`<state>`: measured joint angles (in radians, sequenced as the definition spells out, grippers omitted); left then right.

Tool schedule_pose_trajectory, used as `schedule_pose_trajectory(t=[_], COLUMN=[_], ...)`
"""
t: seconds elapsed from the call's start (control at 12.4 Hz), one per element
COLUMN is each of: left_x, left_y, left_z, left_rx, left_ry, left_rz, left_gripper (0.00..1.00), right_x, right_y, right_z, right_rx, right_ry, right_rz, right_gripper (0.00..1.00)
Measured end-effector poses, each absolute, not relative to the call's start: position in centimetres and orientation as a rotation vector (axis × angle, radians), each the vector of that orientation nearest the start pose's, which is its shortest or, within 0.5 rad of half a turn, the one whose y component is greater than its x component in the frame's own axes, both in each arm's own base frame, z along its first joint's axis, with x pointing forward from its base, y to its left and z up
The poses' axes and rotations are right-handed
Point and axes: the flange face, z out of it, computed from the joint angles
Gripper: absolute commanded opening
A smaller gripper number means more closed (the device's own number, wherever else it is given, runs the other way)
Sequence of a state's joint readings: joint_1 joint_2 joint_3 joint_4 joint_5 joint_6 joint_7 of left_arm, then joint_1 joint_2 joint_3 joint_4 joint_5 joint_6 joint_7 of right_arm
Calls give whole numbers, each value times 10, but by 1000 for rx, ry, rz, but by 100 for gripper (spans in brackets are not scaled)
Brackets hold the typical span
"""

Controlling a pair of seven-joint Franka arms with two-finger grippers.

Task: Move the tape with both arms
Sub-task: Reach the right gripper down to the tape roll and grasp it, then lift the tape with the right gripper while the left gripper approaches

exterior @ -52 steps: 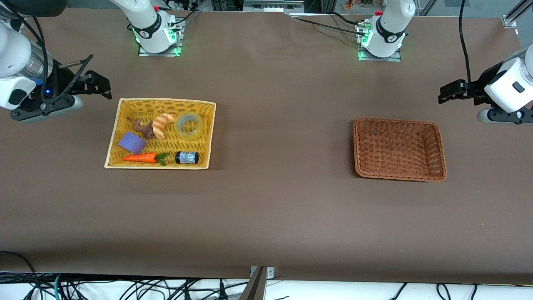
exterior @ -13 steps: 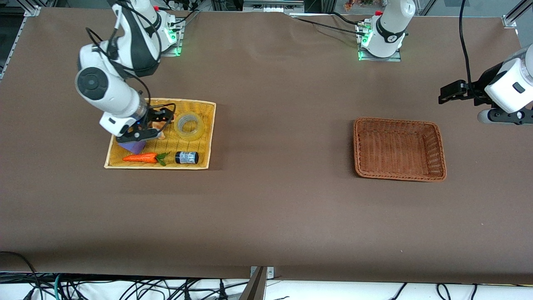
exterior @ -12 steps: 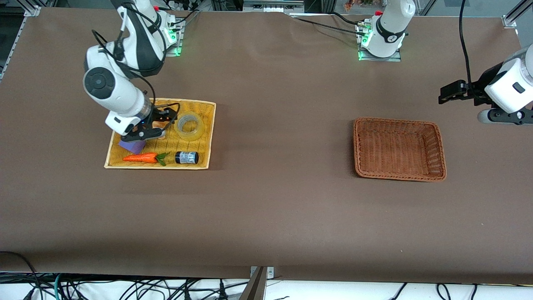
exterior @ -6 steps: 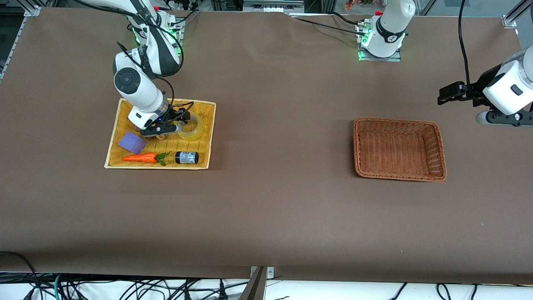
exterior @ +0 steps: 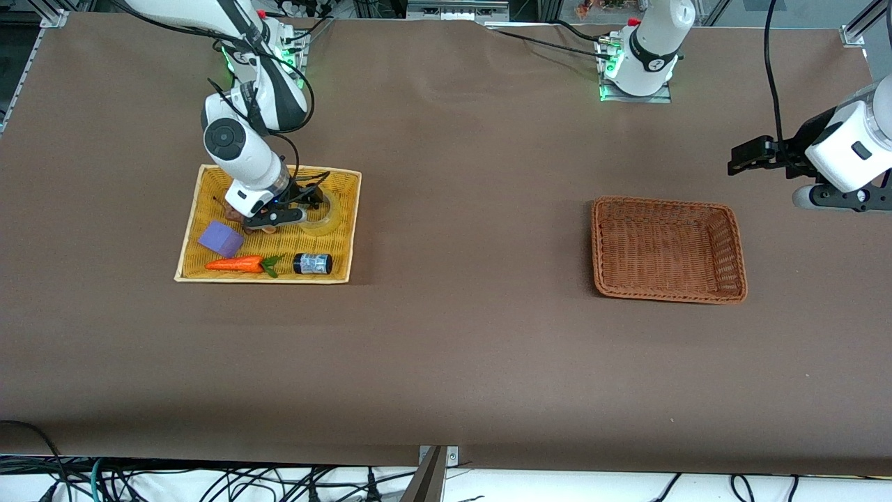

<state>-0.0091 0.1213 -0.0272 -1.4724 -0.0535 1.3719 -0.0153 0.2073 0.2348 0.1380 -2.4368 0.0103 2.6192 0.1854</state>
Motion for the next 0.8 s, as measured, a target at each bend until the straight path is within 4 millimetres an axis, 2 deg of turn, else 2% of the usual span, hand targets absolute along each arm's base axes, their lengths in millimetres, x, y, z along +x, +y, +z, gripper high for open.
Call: schedule_pose_trajectory(t=[0.08, 0.32, 0.48, 0.64, 0.8], left_x=[568, 568, 571, 576, 587], left_y=[-26, -26, -26, -25, -23], left_z=[586, 585, 580, 566, 538], left_rx=[-3172, -3172, -3170, -3166, -3158], left_ry=[41, 41, 40, 37, 28], left_rz=[357, 359, 375, 413, 477], left_gripper=[100, 100, 100, 100, 100], right_x=[455, 457, 466, 484, 509], right_y=[166, 166, 169, 175, 183], right_z=[204, 203, 213, 235, 279], right_rx=[-3108, -3106, -3100, -3100, -3113], right_ry=[-230, -227, -228, -231, -248], right_rz=[90, 75, 34, 21, 60], right_gripper=[0, 0, 0, 0, 0])
